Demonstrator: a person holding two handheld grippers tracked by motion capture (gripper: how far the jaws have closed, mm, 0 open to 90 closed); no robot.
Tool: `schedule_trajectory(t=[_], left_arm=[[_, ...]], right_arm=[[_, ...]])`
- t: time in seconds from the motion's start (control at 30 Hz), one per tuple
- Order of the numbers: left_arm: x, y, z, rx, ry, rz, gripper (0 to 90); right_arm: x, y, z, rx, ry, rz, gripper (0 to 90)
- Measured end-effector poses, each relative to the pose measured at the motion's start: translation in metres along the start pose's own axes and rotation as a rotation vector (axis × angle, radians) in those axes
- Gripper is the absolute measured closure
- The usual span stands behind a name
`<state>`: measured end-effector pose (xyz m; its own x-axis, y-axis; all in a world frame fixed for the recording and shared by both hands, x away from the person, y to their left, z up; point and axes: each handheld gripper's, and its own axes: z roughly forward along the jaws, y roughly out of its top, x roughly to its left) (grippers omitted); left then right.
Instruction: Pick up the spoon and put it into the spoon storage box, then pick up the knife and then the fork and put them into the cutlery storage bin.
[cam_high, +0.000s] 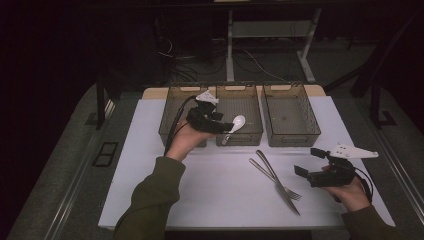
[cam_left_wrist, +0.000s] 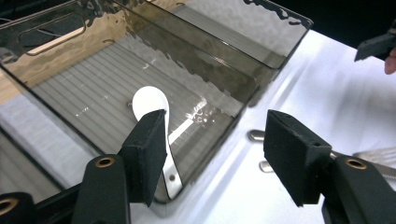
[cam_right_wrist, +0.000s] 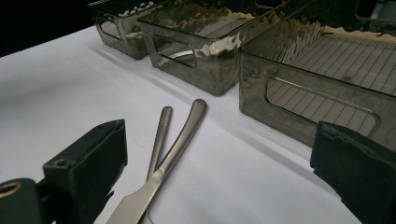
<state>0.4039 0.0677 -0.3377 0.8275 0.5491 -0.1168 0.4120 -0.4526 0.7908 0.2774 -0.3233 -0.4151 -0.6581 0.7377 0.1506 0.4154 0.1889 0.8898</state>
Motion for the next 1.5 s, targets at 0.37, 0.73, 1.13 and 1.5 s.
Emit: schedule_trajectory(t=[0.37, 0.73, 1.13, 1.5], left_arm=[[-0.018, -0.029, -0.026, -0.041, 0.014, -0.001, 29.9], [-0.034, -0.074, -0.038, -0.095, 0.017, -0.026, 20.9], [-0.050, -0.116, -0.052, -0.111, 0.053, -0.006, 11.0], [-0.050, -0.151, -0.068, -0.115, 0.071, -0.032, 0.4]], right_arm=[[0.002, 0.000, -0.001, 0.002, 0.002, -0.004, 3.8], [0.001, -0.001, 0.000, 0.013, -0.003, -0.005, 3.7], [0.004, 0.001, -0.001, 0.019, 0.008, -0.007, 3.8], [0.007, 0.010, 0.001, 0.101, 0.030, 0.003, 14.5]])
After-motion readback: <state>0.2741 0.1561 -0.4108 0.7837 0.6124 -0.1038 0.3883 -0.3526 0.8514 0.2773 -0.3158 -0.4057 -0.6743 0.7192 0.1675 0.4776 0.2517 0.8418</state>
